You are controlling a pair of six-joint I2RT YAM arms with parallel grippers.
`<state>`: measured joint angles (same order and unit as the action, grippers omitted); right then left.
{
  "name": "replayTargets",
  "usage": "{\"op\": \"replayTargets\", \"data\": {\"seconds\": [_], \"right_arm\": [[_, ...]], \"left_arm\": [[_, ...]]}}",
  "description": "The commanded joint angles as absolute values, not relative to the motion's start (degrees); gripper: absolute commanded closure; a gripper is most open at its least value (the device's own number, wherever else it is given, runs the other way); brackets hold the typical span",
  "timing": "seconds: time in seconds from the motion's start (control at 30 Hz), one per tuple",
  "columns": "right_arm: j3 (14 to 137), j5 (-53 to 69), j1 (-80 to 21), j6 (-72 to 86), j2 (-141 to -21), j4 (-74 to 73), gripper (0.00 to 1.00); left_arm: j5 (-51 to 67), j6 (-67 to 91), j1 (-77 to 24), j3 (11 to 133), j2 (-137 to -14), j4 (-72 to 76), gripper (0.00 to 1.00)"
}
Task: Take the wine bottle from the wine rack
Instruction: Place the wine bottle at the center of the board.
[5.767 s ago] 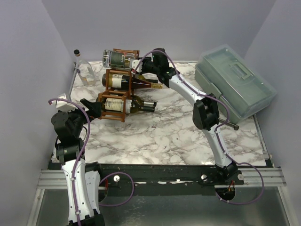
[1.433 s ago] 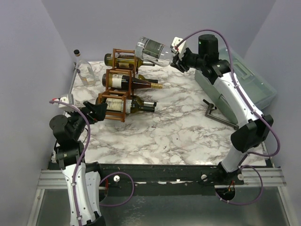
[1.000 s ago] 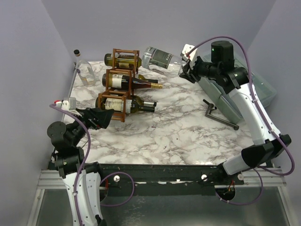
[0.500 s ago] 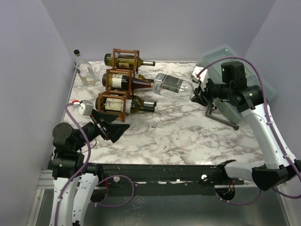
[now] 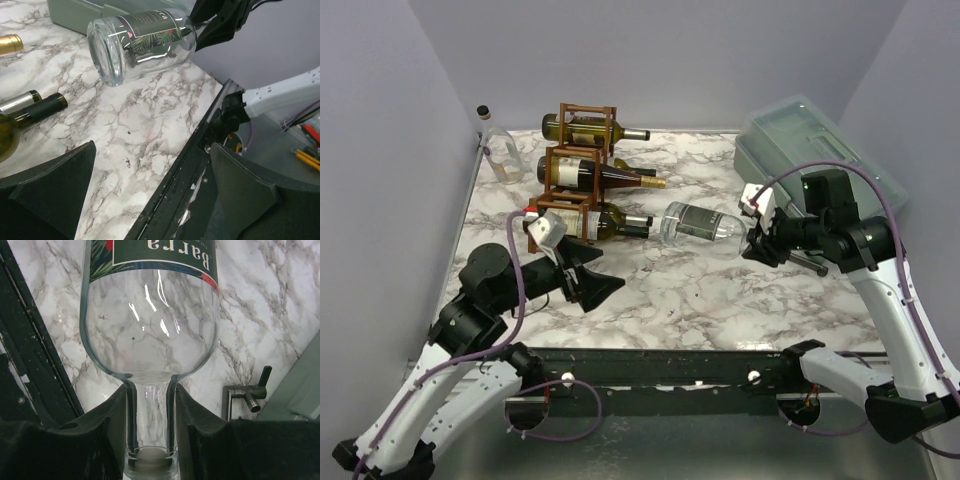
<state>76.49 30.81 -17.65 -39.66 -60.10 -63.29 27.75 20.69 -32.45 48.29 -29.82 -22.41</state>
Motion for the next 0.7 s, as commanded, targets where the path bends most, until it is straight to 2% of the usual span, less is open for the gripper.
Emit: {"op": "replayTargets", "data": {"seconds": [0.0, 0.23, 0.47, 0.67], "right_arm": [[76.77, 36.44, -17.4, -42.1, -56.06, -60.78, 1.0], [73.27, 35.85, -17.4, -45.01, -53.88, -65.11, 1.0], [71.6, 36.97, -17.4, -47.24, -55.31, -67.98, 1.0], [70.14, 37.86, -17.4, -48.99, -58.97, -69.76, 1.0]], "left_arm": [[16.47, 12.63, -42.38, 50.87, -33.6, -23.09, 0.01], [2.87, -3.9, -60.11, 50.32, -41.85, -19.27, 0.01], [-3.04, -21.12, -69.11, 41.58, -44.74, -3.62, 0.01], [-7.87, -31.71, -74.5, 39.14, -52.15, 1.96, 0.01]]}}
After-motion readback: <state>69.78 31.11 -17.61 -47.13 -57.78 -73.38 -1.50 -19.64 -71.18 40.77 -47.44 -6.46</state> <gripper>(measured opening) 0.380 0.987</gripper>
